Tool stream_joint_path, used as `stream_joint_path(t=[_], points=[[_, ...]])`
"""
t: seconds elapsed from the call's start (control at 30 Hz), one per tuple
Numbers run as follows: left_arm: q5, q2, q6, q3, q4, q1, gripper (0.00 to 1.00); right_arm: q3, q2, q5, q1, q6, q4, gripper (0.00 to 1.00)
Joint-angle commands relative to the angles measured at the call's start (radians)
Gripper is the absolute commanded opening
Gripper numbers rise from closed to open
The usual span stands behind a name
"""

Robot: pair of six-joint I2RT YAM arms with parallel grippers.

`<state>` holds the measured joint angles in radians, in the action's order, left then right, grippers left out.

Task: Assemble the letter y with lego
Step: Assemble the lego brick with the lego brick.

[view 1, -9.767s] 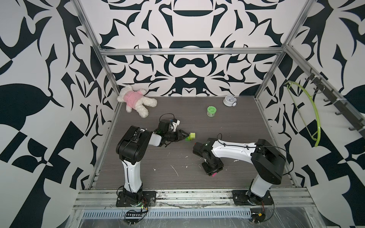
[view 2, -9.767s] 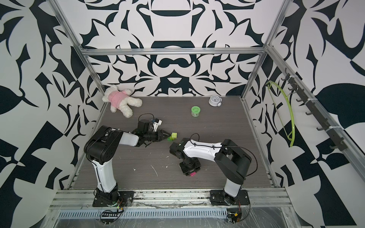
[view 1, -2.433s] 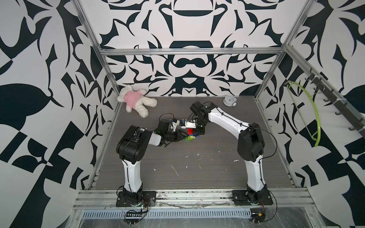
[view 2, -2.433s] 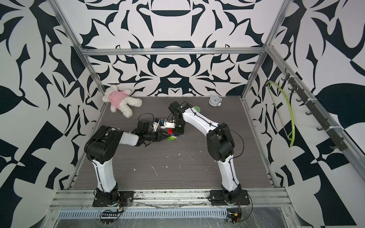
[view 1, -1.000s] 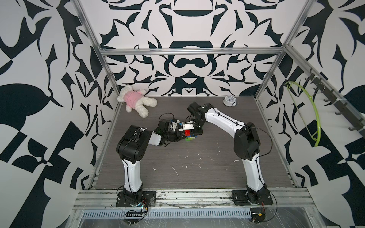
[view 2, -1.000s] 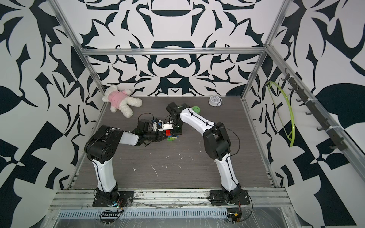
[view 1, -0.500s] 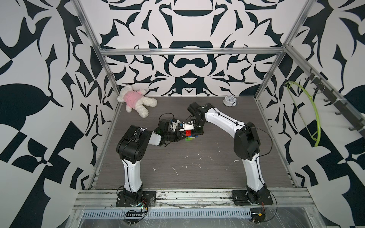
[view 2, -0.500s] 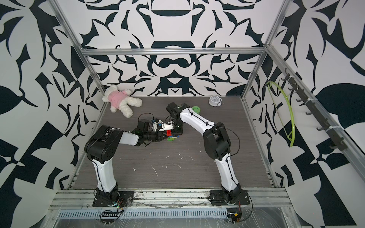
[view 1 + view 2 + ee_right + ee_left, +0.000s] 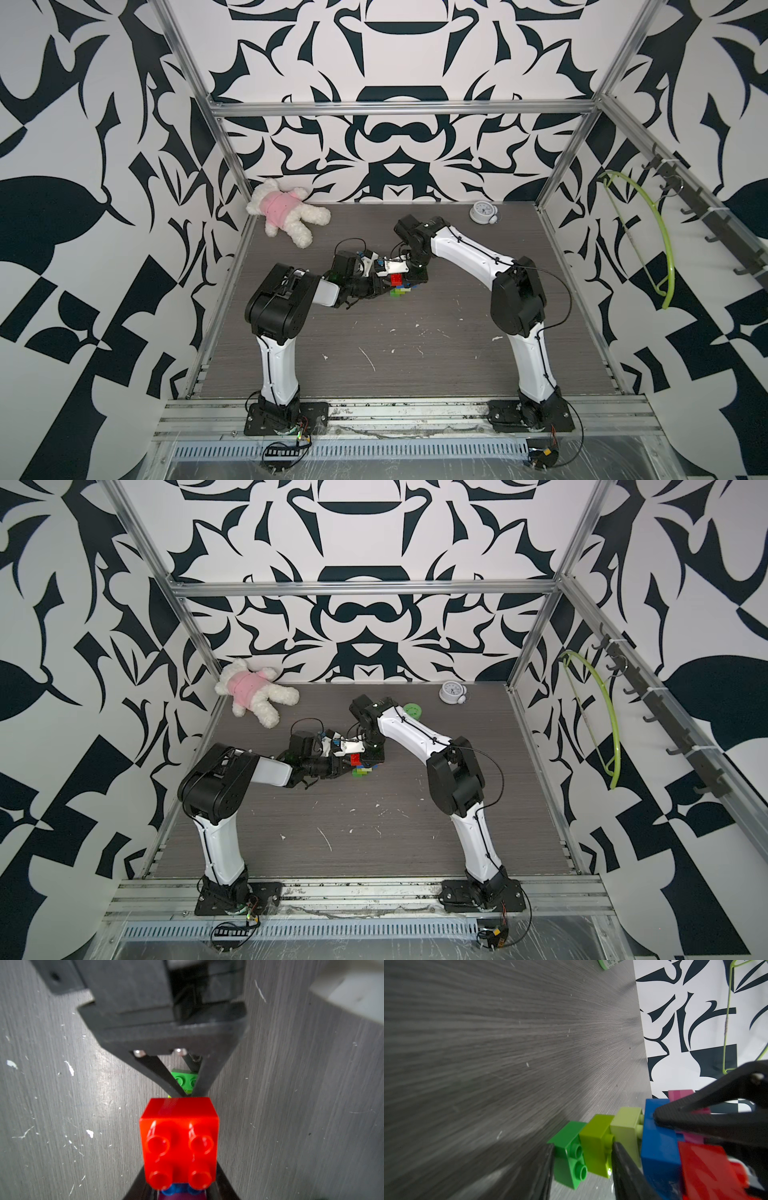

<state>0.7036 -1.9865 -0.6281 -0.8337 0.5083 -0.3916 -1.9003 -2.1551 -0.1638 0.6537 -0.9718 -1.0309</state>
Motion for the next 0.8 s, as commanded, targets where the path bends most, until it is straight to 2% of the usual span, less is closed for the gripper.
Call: stream_joint_path(t=[0.0,0.77], points=[[-0.27,-0.142,0.021,0.079,-0.386,0.02,0.47,-0.023,-0.016,0.013,0.007,-0.007,-0.037,0.21],[-0.27,-0.145,0.021,0.079,-0.387,0.02,0.47,0.0,-0.045,0.04,0.014,0.018,-0.05,0.16]])
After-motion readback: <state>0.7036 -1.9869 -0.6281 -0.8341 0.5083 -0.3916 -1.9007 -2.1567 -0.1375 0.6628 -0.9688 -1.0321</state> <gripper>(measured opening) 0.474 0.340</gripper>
